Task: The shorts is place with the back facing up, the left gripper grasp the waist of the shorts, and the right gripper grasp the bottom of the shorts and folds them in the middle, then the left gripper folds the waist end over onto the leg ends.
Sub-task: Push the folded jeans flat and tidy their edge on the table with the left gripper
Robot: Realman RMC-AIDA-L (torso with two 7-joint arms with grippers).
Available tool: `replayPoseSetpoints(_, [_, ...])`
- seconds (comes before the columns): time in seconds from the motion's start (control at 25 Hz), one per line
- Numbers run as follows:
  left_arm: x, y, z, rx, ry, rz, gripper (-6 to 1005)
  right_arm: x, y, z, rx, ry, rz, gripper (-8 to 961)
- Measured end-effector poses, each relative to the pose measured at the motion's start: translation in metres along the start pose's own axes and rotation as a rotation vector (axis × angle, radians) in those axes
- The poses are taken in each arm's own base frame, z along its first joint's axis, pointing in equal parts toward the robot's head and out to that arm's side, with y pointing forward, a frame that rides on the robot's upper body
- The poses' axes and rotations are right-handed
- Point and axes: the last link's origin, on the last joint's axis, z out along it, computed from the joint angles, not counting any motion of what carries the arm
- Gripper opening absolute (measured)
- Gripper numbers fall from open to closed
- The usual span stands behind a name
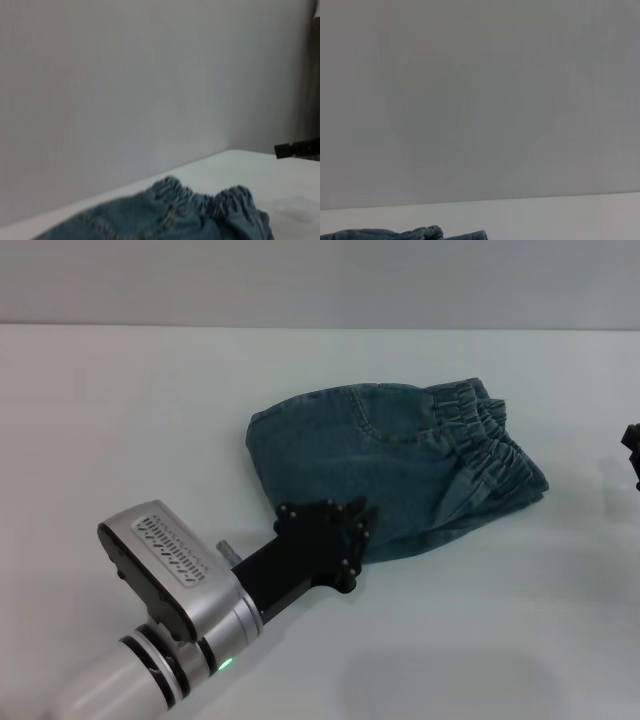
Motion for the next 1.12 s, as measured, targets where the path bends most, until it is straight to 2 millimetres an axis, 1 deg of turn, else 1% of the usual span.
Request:
replayPoseSetpoints(0.12, [-0.006,-0.003,-0.001,0.004,-0.030,-0.047,217,0.000,0.002,0.000,-0.010,-0.001,0.001,20])
replayPoseSetpoints(0.24, [-0.008,-0.004,-0.001,0.006,-0.042,-0.047,113,0.000,0.003,0.000,-0.018,-0.004,0.001,20])
replayPoseSetpoints(0.36, [-0.010,-0.007,0.004,0.011,-0.078,-0.068,3,0.000,0.004,0.000,-0.029,-0.008,0.001,21])
replayPoseSetpoints(0.56, [-0.011,-0.020,0.010,0.038,-0.119,-0.066,-2,0.000,0.007,-0.001,-0.043,-0.013,0.006,21])
replayPoseSetpoints(0.6, [-0.011,-0.020,0.010,0.038,-0.119,-0.066,-2,0.000,0.007,-0.001,-0.043,-0.013,0.006,20])
replayPoseSetpoints(0.84, [-0.009,-0.037,0.019,0.075,-0.152,-0.065,-1,0.003,0.009,-0.002,-0.056,-0.011,0.020,20])
replayPoseSetpoints(0.88, [-0.010,-0.043,0.021,0.086,-0.166,-0.071,-1,0.003,0.009,-0.002,-0.057,-0.011,0.021,20])
replayPoseSetpoints(1.12, [-0.011,-0.057,0.024,0.111,-0.193,-0.076,0,0.005,0.012,-0.004,-0.073,-0.015,0.033,21])
